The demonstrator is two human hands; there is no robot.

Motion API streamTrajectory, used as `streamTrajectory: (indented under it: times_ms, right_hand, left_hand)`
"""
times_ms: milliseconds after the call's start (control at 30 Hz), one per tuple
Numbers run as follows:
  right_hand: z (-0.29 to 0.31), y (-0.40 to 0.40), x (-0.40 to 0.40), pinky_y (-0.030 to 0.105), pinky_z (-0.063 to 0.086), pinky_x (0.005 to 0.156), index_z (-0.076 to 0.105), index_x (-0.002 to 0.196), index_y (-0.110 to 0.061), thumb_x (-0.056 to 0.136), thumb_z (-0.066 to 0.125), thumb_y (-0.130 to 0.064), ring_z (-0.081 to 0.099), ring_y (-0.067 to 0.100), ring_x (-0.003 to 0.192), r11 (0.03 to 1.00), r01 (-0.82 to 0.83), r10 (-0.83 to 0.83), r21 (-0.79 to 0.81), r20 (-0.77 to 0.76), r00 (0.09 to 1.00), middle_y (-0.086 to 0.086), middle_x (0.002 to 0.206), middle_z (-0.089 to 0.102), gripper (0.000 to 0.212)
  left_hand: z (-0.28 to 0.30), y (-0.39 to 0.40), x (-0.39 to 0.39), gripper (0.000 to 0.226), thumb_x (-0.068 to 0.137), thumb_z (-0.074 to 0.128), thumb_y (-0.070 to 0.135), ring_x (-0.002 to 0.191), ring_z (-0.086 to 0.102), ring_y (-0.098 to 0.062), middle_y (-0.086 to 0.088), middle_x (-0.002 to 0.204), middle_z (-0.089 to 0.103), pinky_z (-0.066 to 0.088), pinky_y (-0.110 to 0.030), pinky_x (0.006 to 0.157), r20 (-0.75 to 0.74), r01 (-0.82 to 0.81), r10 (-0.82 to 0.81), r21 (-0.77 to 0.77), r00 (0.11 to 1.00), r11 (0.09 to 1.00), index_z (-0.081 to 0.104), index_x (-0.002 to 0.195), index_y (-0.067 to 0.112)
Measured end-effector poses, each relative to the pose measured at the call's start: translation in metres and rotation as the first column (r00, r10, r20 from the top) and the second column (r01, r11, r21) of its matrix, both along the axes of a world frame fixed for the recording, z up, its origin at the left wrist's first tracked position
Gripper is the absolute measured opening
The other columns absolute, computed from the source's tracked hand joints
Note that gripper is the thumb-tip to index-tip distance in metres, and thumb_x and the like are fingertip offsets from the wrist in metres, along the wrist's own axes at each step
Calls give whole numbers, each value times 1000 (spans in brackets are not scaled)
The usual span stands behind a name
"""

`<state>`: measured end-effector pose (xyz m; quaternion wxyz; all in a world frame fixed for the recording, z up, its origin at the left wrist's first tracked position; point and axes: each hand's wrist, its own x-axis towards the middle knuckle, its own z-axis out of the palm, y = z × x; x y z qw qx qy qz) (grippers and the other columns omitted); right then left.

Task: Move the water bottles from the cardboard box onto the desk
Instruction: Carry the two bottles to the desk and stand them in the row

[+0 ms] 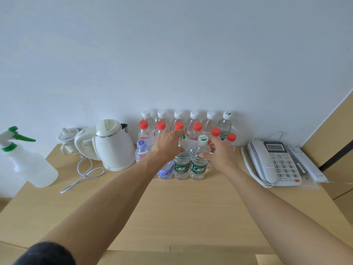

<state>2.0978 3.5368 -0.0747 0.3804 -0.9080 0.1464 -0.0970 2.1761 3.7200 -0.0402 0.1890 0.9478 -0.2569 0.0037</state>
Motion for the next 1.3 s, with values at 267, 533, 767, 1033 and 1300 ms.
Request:
streamTrajectory:
  times_ms: [267, 533, 767, 1033, 1300]
  right_hand:
    - [-3, 1, 0, 24, 44, 66, 64, 100, -15, 71, 91, -25, 66, 23, 85, 999, 24, -23, -24, 26, 999, 7, 93, 70, 40]
    - [-6, 0, -1, 16, 37, 60, 60, 98, -20, 72, 89, -28, 64, 21, 84, 998, 22, -21, -53, 33, 999, 4, 93, 69, 40]
    - [-8, 2, -2, 15, 36, 61, 54, 95, -24, 74, 88, -25, 62, 19, 83, 999, 15, -14, -29, 50, 999, 2, 94, 66, 40]
    - [-11, 4, -3, 12, 31, 60, 53, 97, -22, 76, 87, -25, 57, 13, 83, 999, 17, -14, -32, 65, 998, -6, 89, 60, 40]
    - [-10, 7, -7, 10, 29, 61, 52, 99, -25, 78, 85, -23, 54, 8, 89, 1000, 10, -8, -22, 64, 998, -15, 89, 54, 39]
  left_hand:
    - [-1, 1, 0, 61, 81, 84, 32, 92, 67, -27, -8, 98, 71, 56, -41, 82, -2, -17, 17, 1, 1000, 1000, 59, 135, 19]
    - [1, 0, -2, 62, 80, 84, 33, 91, 67, -28, -9, 97, 71, 57, -43, 83, -2, -21, 21, 13, 1000, 1000, 58, 135, 17]
    - [3, 1, -4, 60, 80, 84, 32, 89, 67, -27, -8, 94, 71, 57, -42, 81, 1, -23, 23, 5, 1000, 1000, 59, 133, 17]
    - [2, 1, -7, 54, 81, 83, 32, 87, 67, -28, -9, 93, 71, 57, -43, 81, 8, -29, 29, 2, 1000, 1000, 60, 128, 14]
    - [-1, 2, -6, 58, 80, 84, 31, 88, 68, -26, -10, 93, 72, 57, -42, 81, 32, -16, 17, -13, 999, 1000, 61, 129, 13]
